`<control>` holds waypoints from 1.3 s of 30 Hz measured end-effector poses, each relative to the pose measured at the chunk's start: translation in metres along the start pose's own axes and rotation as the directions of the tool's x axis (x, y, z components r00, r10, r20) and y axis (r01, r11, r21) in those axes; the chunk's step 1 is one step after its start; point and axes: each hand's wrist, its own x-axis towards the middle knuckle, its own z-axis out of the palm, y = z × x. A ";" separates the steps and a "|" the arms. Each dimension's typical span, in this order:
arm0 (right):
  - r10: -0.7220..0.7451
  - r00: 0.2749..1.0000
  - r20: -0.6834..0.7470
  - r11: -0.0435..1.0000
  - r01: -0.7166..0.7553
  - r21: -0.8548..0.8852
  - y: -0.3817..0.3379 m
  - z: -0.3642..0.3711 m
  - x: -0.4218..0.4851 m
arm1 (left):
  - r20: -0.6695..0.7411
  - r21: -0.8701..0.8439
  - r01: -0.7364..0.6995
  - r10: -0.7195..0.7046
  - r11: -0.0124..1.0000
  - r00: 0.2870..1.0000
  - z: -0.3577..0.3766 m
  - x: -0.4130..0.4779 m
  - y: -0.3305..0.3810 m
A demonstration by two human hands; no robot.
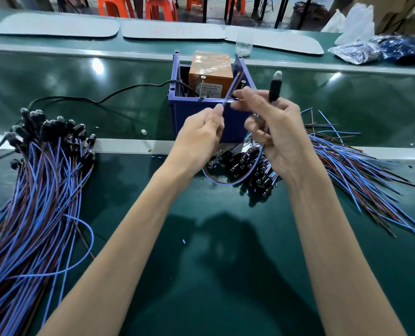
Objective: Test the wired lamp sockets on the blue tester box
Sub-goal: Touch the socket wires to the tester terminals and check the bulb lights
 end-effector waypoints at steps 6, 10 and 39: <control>0.067 0.998 0.010 0.995 -0.066 -0.081 0.010 0.011 -0.003 | -0.065 -0.032 -0.004 0.002 0.999 0.998 0.005 -0.001 0.001; 0.078 0.997 -0.012 0.997 -0.079 -0.025 0.011 0.012 -0.002 | -0.108 -0.006 -0.016 0.015 1.000 0.994 0.006 -0.002 -0.001; -0.179 0.919 -0.350 0.983 0.155 -0.095 0.007 -0.009 0.010 | -0.443 0.099 -0.049 0.088 0.994 0.892 -0.032 0.008 -0.004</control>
